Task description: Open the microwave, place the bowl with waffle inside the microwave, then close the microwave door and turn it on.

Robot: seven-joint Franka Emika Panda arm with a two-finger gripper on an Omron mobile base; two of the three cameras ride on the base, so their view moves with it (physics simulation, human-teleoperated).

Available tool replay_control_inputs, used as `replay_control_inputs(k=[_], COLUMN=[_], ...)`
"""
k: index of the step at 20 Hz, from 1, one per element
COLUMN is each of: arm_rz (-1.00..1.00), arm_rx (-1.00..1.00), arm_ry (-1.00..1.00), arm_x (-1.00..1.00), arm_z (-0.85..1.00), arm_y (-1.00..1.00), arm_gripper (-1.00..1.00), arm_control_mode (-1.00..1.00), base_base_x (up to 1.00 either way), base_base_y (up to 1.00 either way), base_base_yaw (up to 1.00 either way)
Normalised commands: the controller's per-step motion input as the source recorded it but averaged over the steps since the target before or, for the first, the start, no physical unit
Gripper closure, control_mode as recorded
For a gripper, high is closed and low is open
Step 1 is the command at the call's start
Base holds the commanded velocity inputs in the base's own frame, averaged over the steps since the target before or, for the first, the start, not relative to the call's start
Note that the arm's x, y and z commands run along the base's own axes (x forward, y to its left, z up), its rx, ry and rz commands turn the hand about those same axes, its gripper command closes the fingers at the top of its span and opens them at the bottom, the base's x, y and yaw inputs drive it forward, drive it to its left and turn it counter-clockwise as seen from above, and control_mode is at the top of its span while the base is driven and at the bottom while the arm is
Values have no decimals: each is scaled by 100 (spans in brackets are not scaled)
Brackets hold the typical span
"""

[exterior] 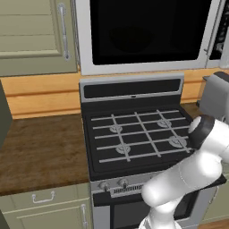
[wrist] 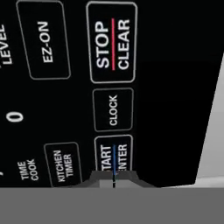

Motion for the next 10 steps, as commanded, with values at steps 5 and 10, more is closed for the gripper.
replay_control_inputs(k=[5,10], arm_rz=[-8,-5], arm_rx=[0,0], arm_ry=[-2,-27], arm_x=[30,-98], arm_z=[-20,-68], arm_y=[-26,-7], arm_gripper=[100,100], arm_control_mode=[-100,-100], base_base_x=[0,0], base_base_y=[0,0], base_base_yaw=[0,0])
